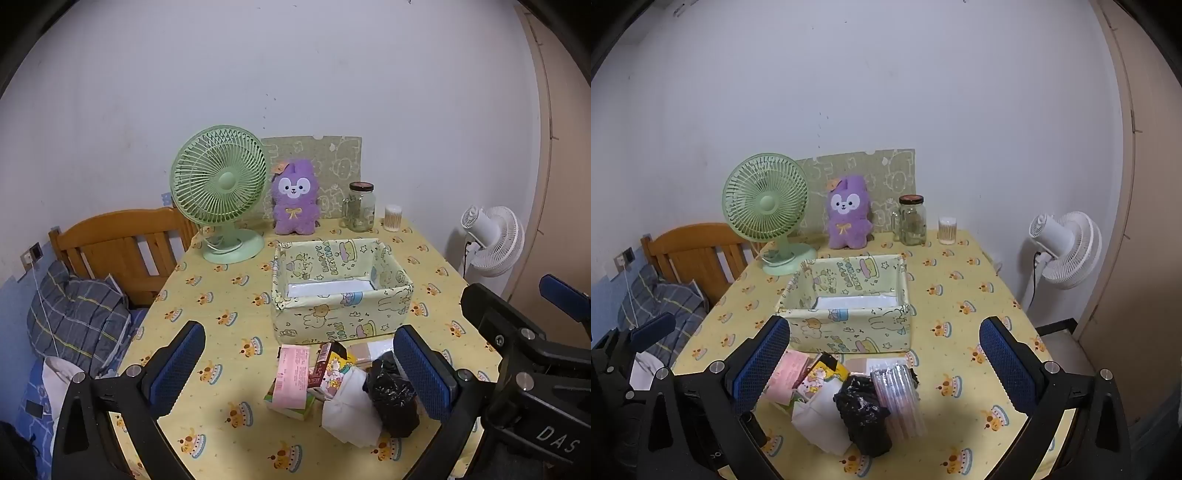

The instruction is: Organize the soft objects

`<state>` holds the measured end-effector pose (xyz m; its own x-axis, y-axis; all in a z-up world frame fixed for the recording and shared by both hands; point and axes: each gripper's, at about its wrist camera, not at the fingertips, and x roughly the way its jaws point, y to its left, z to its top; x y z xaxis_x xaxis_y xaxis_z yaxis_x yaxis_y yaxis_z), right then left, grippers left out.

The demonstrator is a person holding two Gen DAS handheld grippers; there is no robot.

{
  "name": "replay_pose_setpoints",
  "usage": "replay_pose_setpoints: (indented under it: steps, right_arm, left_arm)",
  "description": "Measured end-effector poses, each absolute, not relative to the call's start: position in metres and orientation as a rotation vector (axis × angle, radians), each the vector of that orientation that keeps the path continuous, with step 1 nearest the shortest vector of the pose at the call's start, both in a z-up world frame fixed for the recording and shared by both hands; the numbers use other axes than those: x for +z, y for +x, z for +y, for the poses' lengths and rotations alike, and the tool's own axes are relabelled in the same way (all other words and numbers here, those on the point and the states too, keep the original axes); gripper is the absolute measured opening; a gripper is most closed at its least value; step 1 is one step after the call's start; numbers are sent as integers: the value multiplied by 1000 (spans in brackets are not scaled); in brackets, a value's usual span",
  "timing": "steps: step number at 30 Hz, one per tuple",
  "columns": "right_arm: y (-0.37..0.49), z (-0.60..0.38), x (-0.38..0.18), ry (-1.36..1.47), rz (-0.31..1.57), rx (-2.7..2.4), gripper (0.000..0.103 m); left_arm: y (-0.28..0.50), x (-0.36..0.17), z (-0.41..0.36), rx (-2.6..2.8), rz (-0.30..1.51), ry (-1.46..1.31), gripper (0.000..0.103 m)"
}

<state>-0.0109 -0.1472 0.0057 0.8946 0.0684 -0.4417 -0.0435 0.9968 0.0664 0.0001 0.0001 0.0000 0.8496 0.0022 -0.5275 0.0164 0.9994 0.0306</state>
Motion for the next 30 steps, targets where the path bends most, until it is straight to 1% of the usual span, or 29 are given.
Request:
replay_pose_setpoints:
  steps: [30]
  right_arm:
    - [-3,-141,6,55,465,87,103]
  left_arm:
    - [3,4,5,6,541,26,103]
